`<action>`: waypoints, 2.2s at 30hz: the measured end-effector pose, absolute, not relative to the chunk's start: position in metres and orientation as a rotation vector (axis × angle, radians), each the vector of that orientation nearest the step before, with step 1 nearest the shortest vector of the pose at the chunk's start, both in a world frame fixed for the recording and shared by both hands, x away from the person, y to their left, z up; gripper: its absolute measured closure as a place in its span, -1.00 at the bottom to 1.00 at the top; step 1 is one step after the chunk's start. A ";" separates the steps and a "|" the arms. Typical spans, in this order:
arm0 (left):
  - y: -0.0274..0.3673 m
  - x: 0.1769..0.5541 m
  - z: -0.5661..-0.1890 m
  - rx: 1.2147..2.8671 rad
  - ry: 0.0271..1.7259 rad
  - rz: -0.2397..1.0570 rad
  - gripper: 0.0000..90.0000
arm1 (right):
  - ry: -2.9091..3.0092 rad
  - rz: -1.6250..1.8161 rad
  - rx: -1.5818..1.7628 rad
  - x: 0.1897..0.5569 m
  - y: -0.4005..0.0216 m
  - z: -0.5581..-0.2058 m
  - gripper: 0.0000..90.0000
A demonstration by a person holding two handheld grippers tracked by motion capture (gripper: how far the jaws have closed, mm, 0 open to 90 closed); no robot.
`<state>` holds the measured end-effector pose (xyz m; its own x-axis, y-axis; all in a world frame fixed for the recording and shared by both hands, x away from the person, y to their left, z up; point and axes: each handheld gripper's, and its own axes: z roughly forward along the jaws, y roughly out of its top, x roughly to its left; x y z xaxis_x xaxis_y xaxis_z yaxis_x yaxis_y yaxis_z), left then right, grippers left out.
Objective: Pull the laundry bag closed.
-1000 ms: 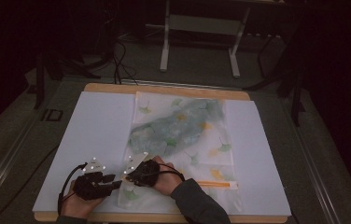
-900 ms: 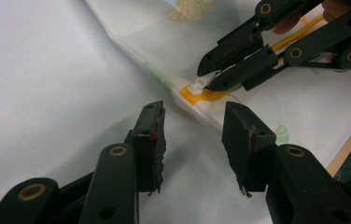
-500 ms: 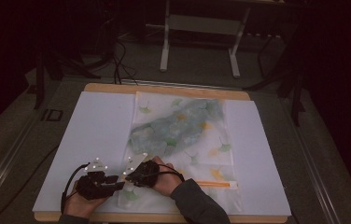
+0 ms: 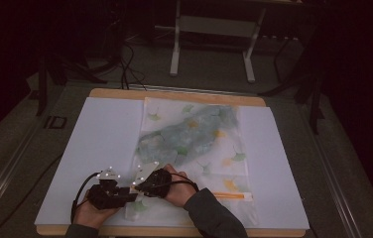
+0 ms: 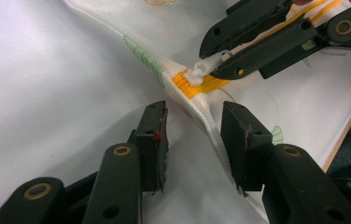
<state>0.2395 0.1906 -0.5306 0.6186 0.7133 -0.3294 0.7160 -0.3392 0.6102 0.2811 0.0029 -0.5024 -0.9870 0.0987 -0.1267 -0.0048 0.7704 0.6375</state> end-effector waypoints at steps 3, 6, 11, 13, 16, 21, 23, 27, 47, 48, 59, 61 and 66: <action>0.190 0.241 -0.531 2.101 1.112 -0.019 0.41 | 2.804 1.013 0.066 0.281 0.003 -0.500 0.87; 0.187 0.243 -0.532 2.109 1.108 -0.027 0.51 | 2.806 1.015 0.065 0.281 0.003 -0.500 0.87; 0.187 0.243 -0.533 2.110 1.107 -0.034 0.81 | 2.822 1.005 0.065 0.282 0.003 -0.505 0.87; 0.188 0.243 -0.533 2.103 1.107 -0.039 0.89 | 2.827 1.007 0.073 0.283 0.002 -0.508 0.87; 0.187 0.242 -0.533 2.102 1.101 -0.031 0.94 | 2.839 1.006 0.081 0.284 -0.001 -0.509 0.87; 0.186 0.242 -0.533 2.104 1.097 -0.025 0.96 | 2.853 1.014 0.091 0.286 -0.002 -0.513 0.88; 0.186 0.241 -0.533 2.103 1.095 -0.019 0.96 | 2.861 0.998 0.105 0.287 -0.002 -0.516 0.88; 0.186 0.241 -0.533 2.098 1.095 -0.018 0.96 | 2.876 0.989 0.117 0.289 -0.003 -0.520 0.88; 0.187 0.238 -0.529 2.095 1.071 0.016 0.96 | 2.884 0.906 0.100 0.285 -0.009 -0.523 0.88; 0.187 0.238 -0.529 2.094 1.071 0.017 0.96 | 2.883 0.904 0.099 0.285 -0.009 -0.523 0.88; 0.189 0.237 -0.526 2.077 1.064 0.027 0.96 | 2.879 0.876 0.101 0.285 -0.015 -0.524 0.88; 0.189 0.236 -0.526 2.079 1.062 0.030 0.96 | 2.878 0.880 0.104 0.285 -0.016 -0.524 0.88; 0.190 0.236 -0.526 2.076 1.056 0.034 0.96 | 2.877 0.869 0.106 0.284 -0.019 -0.524 0.88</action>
<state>0.2360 0.1895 -0.5259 0.6526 0.6926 -0.3072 0.6714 -0.3406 0.6582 0.2838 -0.0188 -0.5238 -0.9886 0.1059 -0.1074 0.0287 0.8313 0.5551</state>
